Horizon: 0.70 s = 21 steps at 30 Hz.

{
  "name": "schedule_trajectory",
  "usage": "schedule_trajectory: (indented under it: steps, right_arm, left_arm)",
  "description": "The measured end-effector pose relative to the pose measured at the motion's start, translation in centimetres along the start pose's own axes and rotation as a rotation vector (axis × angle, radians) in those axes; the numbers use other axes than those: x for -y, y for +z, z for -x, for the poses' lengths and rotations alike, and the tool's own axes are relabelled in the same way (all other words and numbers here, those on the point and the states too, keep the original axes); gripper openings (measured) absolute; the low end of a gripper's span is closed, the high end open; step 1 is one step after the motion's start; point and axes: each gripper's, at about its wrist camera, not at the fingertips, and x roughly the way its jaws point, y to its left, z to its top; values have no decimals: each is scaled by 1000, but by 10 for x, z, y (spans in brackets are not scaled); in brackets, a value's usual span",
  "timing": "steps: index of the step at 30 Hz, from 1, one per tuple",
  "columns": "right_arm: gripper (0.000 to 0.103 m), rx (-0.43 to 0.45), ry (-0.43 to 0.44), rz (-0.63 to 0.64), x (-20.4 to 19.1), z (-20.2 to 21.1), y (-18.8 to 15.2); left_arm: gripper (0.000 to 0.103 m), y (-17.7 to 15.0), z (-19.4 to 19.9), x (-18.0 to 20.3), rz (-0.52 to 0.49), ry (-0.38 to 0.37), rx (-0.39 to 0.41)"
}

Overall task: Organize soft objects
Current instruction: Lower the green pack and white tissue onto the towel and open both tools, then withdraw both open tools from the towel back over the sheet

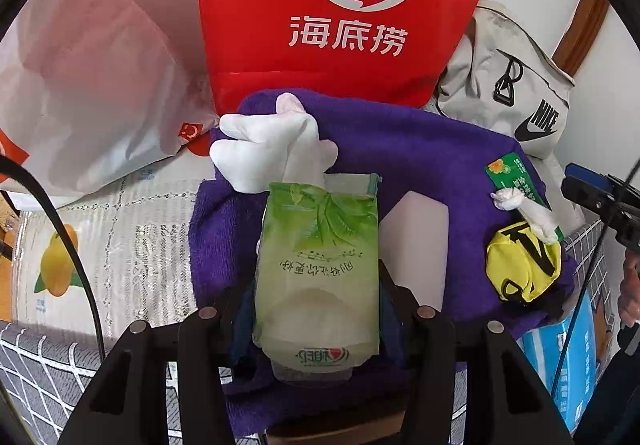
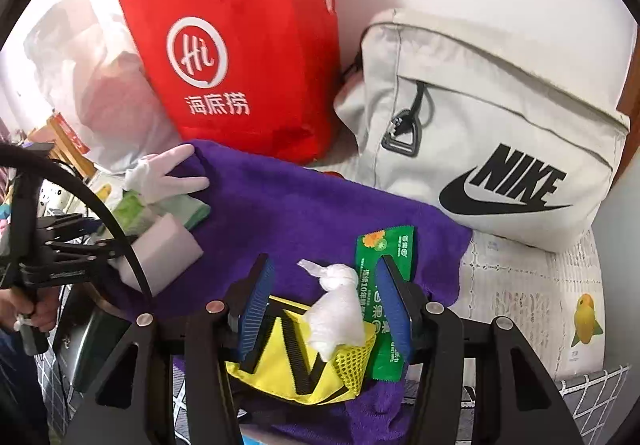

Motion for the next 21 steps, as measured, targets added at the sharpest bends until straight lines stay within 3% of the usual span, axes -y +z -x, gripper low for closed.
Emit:
schedule_trajectory:
  steps: [7,15,21]
  right_arm:
    - [53,12,7,7,-5,7,1]
    - [53,15,17,38,-15,11,-1]
    - [53,27,21,44,-20,16,-1]
  left_arm:
    - [51,4,0,4,-24,-17,-2]
    - [62,4,6,4,-15,-39,9]
    - [63,1,24,4,-29,-9,28]
